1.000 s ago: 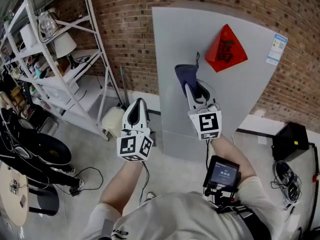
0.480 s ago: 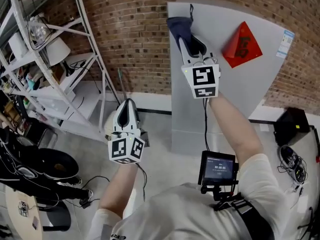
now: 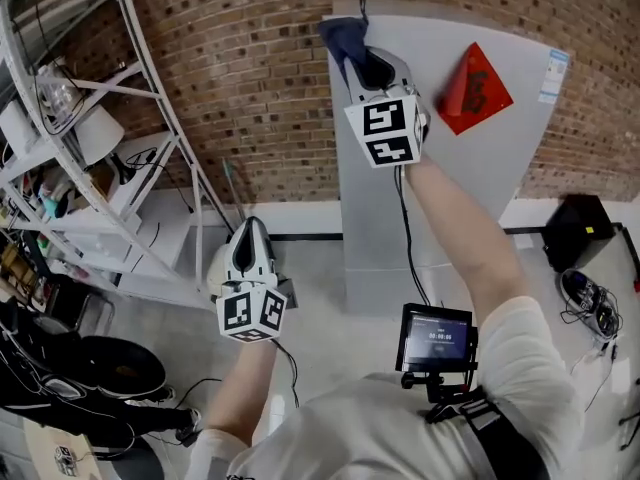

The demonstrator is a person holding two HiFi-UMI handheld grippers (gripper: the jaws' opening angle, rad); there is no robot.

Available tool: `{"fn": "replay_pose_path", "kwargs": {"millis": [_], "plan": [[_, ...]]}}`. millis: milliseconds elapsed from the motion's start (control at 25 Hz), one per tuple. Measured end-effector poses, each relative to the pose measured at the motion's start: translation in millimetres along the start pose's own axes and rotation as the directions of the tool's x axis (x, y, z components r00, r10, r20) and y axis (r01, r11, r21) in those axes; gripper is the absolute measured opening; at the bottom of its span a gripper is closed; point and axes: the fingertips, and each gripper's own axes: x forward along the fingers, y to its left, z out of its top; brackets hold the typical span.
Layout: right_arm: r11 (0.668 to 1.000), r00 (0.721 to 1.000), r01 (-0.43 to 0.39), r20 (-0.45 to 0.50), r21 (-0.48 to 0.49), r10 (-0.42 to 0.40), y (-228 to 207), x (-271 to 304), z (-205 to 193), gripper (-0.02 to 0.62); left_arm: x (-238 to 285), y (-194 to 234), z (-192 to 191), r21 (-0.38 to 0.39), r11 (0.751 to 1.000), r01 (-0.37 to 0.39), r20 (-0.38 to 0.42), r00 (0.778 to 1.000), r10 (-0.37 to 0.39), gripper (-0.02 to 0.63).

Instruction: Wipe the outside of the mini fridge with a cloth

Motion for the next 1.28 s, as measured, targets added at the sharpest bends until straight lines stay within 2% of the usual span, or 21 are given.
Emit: {"fn": "replay_pose_path", "kwargs": {"millis": [280,600,920,1280], "plan": [[0.997,0.997,0.07,-0.04,-0.011,-0.071,-44.1,-21.3,-8.0,0.086,14.3,-21.1,-14.4,-0.034,0.998,0.062,-0.016,0.998,-0.062,0.0],[0.986,0.982,0.168,-0.088,-0.016,-0.169,-113.2,-53.3,-27.4,0.086,28.8,-61.7,-30.8,-0.062,0.99,0.126,-0.027,0.991,-0.128,0.0],[0.977,0.975,0.213,-0.072,0.014,-0.211,-173.3,-89.7,-33.4,0.086,38.8,-106.2,-47.9,-0.082,0.983,0.167,-0.045,0.984,-0.171,0.0],[0.961,0.953,0.276,-0.13,0.002,-0.274,-244.1,-121.1,-73.6,0.086,51.1,-154.1,-62.2,-0.093,0.977,0.192,-0.058,0.979,-0.197,0.0]]}}
